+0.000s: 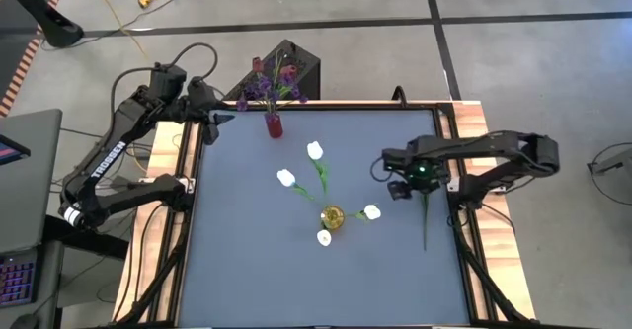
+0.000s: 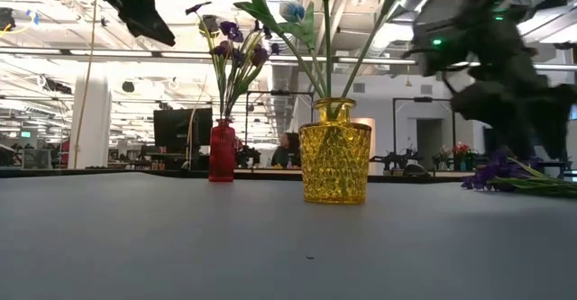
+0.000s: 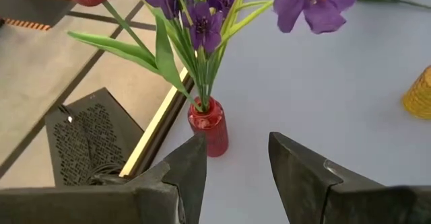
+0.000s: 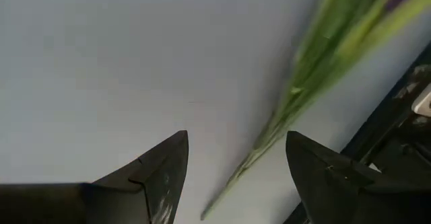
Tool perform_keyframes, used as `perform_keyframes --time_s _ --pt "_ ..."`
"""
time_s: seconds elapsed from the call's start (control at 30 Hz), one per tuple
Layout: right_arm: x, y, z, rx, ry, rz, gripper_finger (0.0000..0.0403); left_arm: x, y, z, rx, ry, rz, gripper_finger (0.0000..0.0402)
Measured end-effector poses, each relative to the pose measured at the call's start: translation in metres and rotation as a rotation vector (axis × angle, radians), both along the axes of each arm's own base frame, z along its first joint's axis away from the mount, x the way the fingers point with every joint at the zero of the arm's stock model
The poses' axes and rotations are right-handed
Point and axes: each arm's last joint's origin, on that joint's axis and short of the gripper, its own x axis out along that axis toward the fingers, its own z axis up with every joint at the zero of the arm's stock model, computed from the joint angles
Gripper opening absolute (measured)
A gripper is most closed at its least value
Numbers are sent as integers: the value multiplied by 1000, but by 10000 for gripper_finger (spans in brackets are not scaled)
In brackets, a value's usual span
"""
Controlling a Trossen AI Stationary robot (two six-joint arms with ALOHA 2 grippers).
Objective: Sort flowers into vase by color
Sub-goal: Put the violet flowers into the red vase
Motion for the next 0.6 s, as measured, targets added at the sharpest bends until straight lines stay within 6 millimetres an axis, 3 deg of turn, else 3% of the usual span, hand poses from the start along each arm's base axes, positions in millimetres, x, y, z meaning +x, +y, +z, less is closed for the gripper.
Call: perform_keyframes --time_s 0.23,0.6 --pt "-36 3 -18 -81 -109 -147 276 1 1 2 -15 -42 18 149" --pt "-36 -4 -33 -137 -57 -193 276 2 0 3 -128 -116 57 149"
